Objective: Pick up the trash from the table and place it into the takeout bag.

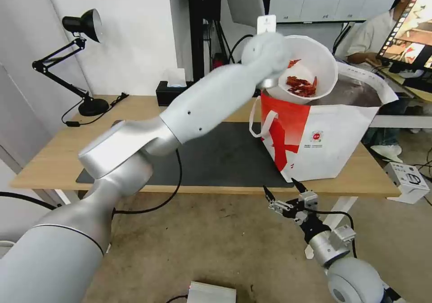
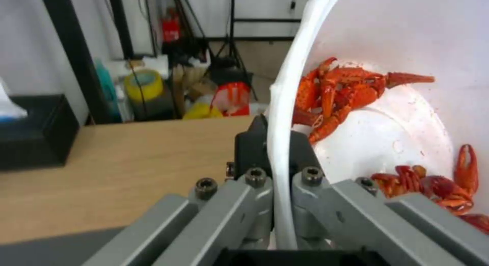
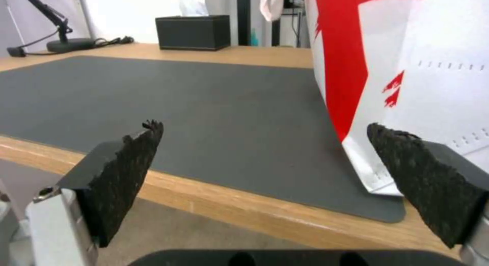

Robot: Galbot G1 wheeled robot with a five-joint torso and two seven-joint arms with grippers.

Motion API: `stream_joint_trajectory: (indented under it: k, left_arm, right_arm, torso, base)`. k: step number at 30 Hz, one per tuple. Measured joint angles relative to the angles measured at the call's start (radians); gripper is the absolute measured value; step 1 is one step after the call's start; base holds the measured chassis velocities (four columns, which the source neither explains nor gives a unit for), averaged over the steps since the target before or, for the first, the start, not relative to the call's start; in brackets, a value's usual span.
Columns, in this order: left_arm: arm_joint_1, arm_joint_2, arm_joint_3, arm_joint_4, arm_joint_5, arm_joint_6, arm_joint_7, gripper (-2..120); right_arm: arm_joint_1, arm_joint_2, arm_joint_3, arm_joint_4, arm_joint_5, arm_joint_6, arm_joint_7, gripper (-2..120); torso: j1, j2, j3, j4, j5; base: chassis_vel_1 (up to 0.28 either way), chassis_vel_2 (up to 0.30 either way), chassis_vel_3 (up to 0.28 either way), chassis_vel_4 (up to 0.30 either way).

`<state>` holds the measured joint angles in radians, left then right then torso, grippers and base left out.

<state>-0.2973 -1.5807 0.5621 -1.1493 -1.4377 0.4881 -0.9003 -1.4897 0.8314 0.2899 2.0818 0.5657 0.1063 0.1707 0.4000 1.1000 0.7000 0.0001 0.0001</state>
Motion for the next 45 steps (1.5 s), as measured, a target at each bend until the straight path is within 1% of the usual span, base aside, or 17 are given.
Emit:
stream_joint_trajectory:
  k: [6, 9, 14, 16, 17, 19, 26, 28, 29, 32, 34, 36, 37, 39, 41, 44, 45]
  left_arm:
    - [0.003, 0.028, 0.038, -0.062, 0.003, 0.021, 0.017, 0]
    - [0.003, 0.058, 0.056, -0.114, -0.019, 0.057, 0.041, 0]
    - [0.003, 0.083, 0.066, -0.168, -0.113, 0.117, 0.050, 0]
    - [-0.004, 0.102, 0.069, -0.195, -0.199, 0.178, 0.055, 0]
    - [-0.004, 0.102, 0.069, -0.195, -0.199, 0.178, 0.055, 0]
    - [-0.006, 0.114, 0.067, -0.209, -0.271, 0.237, 0.056, 0]
    - [-0.010, 0.126, 0.077, -0.203, -0.305, 0.253, 0.036, 0]
    - [-0.007, 0.125, 0.075, -0.197, -0.304, 0.253, 0.034, 9]
    - [-0.007, 0.125, 0.075, -0.197, -0.304, 0.253, 0.034, 9]
    - [0.004, 0.115, 0.064, -0.201, -0.302, 0.252, 0.035, 23]
    - [0.005, 0.114, 0.063, -0.203, -0.302, 0.252, 0.035, 25]
    - [0.005, 0.112, 0.055, -0.206, -0.300, 0.252, 0.035, 38]
    - [0.005, 0.112, 0.055, -0.206, -0.300, 0.252, 0.035, 38]
    - [0.004, 0.112, 0.039, -0.207, -0.295, 0.251, 0.036, 49]
    - [0.004, 0.115, 0.031, -0.213, -0.285, 0.246, 0.040, 52]
    - [0.001, 0.159, 0.009, -0.259, -0.231, 0.197, 0.081, 65]
    - [0.001, 0.159, 0.009, -0.259, -0.231, 0.197, 0.081, 65]
  right_arm:
    - [0.000, 0.000, 0.000, 0.000, 0.000, 0.000, 0.000, 100]
    - [0.000, 0.000, 0.000, 0.000, 0.000, 0.000, 0.000, 100]
    - [0.000, 0.000, 0.000, 0.000, 0.000, 0.000, 0.000, 100]
    - [0.000, 0.000, 0.000, 0.000, 0.000, 0.000, 0.000, 100]
    - [0.000, 0.000, 0.000, 0.000, 0.000, 0.000, 0.000, 100]
    - [0.000, 0.000, 0.000, 0.000, 0.000, 0.000, 0.000, 100]
    - [0.000, 0.000, 0.000, 0.000, 0.000, 0.000, 0.000, 100]
    - [0.000, 0.000, 0.000, 0.000, 0.000, 0.000, 0.000, 100]
    - [0.000, 0.000, 0.000, 0.000, 0.000, 0.000, 0.000, 100]
    - [0.000, 0.000, 0.000, 0.000, 0.000, 0.000, 0.000, 100]
    - [0.000, 0.000, 0.000, 0.000, 0.000, 0.000, 0.000, 100]
    - [0.000, 0.000, 0.000, 0.000, 0.000, 0.000, 0.000, 100]
    - [0.000, 0.000, 0.000, 0.000, 0.000, 0.000, 0.000, 100]
    - [0.000, 0.000, 0.000, 0.000, 0.000, 0.000, 0.000, 100]
    - [0.000, 0.000, 0.000, 0.000, 0.000, 0.000, 0.000, 100]
    - [0.000, 0.000, 0.000, 0.000, 0.000, 0.000, 0.000, 100]
    - [0.000, 0.000, 0.000, 0.000, 0.000, 0.000, 0.000, 100]
  torso:
    - [0.000, 0.000, 0.000, -0.0002, 0.0000]
    - [0.000, 0.000, 0.000, 0.0000, 0.0000]
    - [0.000, 0.000, 0.000, -0.0001, -0.0002]
    - [0.000, 0.000, 0.000, -0.0002, -0.0002]
    - [0.000, 0.000, 0.000, -0.0002, -0.0002]
    - [0.000, 0.000, 0.000, 0.0000, -0.0003]
    - [0.000, 0.000, 0.000, 0.0000, -0.0002]
    - [0.000, 0.000, 0.000, -0.0001, -0.0002]
    - [0.000, 0.000, 0.000, -0.0001, -0.0002]
    - [0.000, 0.000, 0.000, -0.0001, -0.0002]
    - [0.000, 0.000, 0.000, -0.0002, -0.0001]
    - [0.000, 0.000, 0.000, -0.0002, 0.0000]
    - [0.000, 0.000, 0.000, -0.0002, 0.0000]
    - [0.000, 0.000, 0.000, -0.0002, 0.0000]
    - [0.000, 0.000, 0.000, -0.0002, 0.0000]
    - [0.000, 0.000, 0.000, -0.0004, 0.0000]
    - [0.000, 0.000, 0.000, -0.0004, 0.0000]
  base:
    - [0.000, 0.000, 0.000, 0.000]
    - [0.000, 0.000, 0.000, 0.000]
    - [0.000, 0.000, 0.000, 0.000]
    - [0.000, 0.000, 0.000, 0.000]
    - [0.000, 0.000, 0.000, 0.000]
    - [0.000, 0.000, 0.000, 0.000]
    - [0.000, 0.000, 0.000, 0.000]
    - [0.000, 0.000, 0.000, 0.000]
    - [0.000, 0.000, 0.000, 0.000]
    - [0.000, 0.000, 0.000, 0.000]
    - [0.000, 0.000, 0.000, 0.000]
    - [0.000, 0.000, 0.000, 0.000]
    - [0.000, 0.000, 0.000, 0.000]
    - [0.000, 0.000, 0.000, 0.000]
    - [0.000, 0.000, 0.000, 0.000]
    - [0.000, 0.000, 0.000, 0.000]
    - [0.000, 0.000, 0.000, 0.000]
